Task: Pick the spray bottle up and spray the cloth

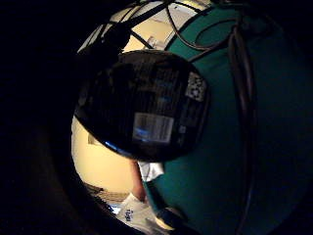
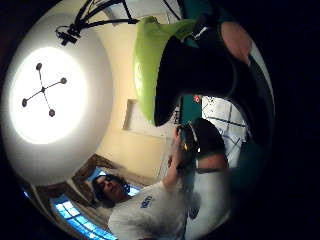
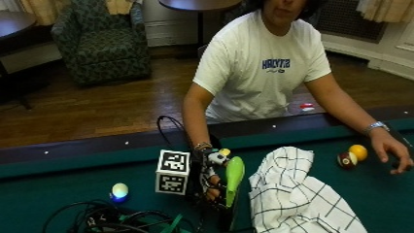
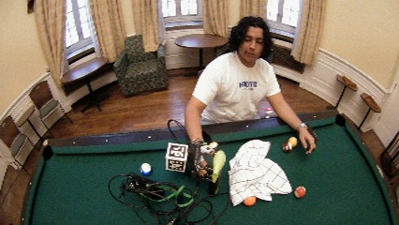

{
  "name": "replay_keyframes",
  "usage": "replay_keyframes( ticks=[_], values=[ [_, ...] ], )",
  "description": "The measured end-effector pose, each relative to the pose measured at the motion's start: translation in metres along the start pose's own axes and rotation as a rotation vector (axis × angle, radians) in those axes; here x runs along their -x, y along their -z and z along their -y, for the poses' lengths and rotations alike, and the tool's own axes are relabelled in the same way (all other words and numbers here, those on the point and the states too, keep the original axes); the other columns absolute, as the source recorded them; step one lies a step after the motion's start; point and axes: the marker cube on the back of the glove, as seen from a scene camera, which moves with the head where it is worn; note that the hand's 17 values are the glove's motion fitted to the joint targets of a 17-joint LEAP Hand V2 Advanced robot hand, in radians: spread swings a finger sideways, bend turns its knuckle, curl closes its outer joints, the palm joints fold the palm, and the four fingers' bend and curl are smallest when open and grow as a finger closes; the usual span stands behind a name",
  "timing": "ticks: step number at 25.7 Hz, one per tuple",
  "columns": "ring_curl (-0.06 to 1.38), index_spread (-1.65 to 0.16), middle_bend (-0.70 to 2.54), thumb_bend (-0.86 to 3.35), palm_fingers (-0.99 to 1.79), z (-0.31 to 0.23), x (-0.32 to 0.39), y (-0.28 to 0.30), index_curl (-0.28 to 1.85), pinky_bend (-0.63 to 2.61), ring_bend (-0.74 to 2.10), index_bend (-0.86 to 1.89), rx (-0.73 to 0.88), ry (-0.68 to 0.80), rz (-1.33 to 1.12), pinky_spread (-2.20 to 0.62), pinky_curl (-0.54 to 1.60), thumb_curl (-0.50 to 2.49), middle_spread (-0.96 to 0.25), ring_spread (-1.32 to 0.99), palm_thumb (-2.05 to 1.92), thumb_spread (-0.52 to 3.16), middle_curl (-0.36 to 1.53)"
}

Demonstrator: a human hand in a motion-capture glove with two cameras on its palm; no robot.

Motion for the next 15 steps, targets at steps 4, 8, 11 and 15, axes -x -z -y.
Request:
replay_keyframes(
  ticks=[4,8,11,15],
  values=[
    [0.36,-0.40,0.22,-0.02,0.74,0.010,0.003,-0.010,0.37,0.13,0.34,0.17,0.002,0.008,0.005,0.15,0.30,0.43,-0.18,-0.16,0.88,1.01,0.40],
    [0.36,-0.40,0.24,-0.02,0.75,0.023,0.008,-0.024,0.37,0.11,0.35,0.18,-0.003,0.020,-0.006,0.15,0.28,0.43,-0.19,-0.17,0.89,1.01,0.40],
    [0.37,-0.39,0.23,-0.02,0.79,0.030,0.011,-0.035,0.37,0.10,0.39,0.19,-0.024,0.033,-0.041,0.15,0.26,0.43,-0.19,-0.17,0.89,1.00,0.40],
    [0.38,-0.38,0.27,-0.04,0.87,0.038,0.011,-0.046,0.37,0.09,0.43,0.17,-0.056,0.040,-0.060,0.15,0.23,0.42,-0.20,-0.17,0.86,0.99,0.41]
  ],
)
